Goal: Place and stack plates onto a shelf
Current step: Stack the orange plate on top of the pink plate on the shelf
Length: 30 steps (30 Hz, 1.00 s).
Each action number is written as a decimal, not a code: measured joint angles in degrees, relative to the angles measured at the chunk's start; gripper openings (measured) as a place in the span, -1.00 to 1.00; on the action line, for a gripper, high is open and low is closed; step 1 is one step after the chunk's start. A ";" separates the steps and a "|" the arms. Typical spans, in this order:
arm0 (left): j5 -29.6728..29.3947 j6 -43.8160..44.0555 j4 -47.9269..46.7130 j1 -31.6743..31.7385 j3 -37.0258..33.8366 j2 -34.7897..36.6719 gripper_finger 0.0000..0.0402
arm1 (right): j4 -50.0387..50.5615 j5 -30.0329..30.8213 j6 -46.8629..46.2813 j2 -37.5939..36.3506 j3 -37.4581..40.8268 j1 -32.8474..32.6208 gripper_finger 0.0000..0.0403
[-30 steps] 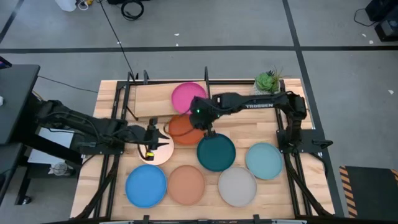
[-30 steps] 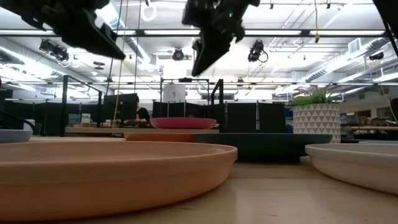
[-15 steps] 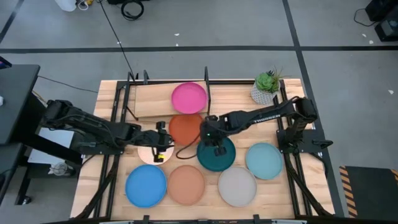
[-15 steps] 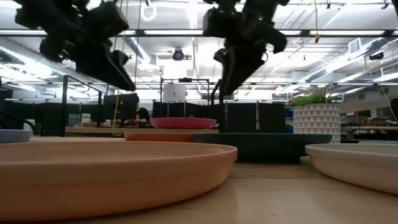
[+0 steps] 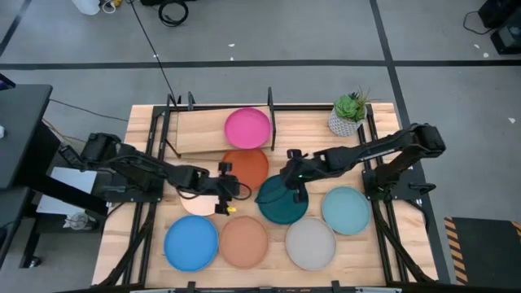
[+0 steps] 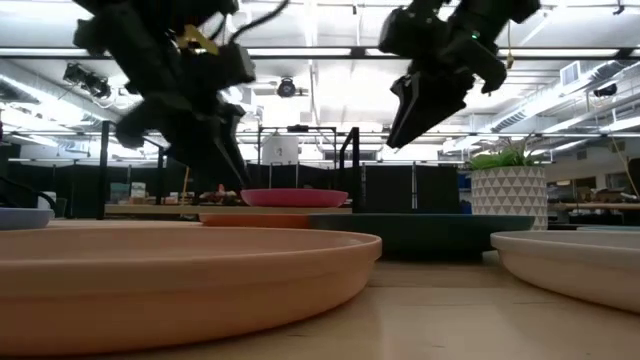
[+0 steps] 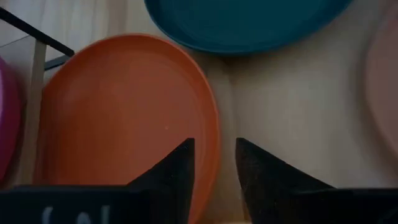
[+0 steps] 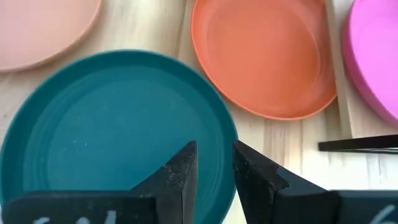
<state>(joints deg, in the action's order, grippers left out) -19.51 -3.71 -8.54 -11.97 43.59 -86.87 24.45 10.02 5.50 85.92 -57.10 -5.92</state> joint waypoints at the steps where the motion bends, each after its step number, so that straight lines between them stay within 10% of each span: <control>1: -0.23 -0.01 0.17 0.18 0.60 -1.08 -0.32 | -1.44 0.00 -0.08 -0.84 1.15 0.01 -0.48; 12: 1.69 -2.27 -0.54 3.48 2.98 -9.42 -0.16 | -7.51 -0.15 -0.08 -2.75 5.90 0.03 -0.48; 23: 5.47 -1.88 -4.96 2.44 5.72 -10.03 -0.89 | -8.79 -0.13 0.15 -2.75 5.90 0.03 -0.48; 30: 8.09 2.04 -14.52 2.03 12.82 -9.99 -0.87 | -8.76 -0.40 0.06 -2.92 5.90 0.01 -0.48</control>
<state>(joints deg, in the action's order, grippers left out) -11.43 -1.67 -23.06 -9.94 56.40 -96.86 15.69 9.62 5.56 83.00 -51.20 -5.91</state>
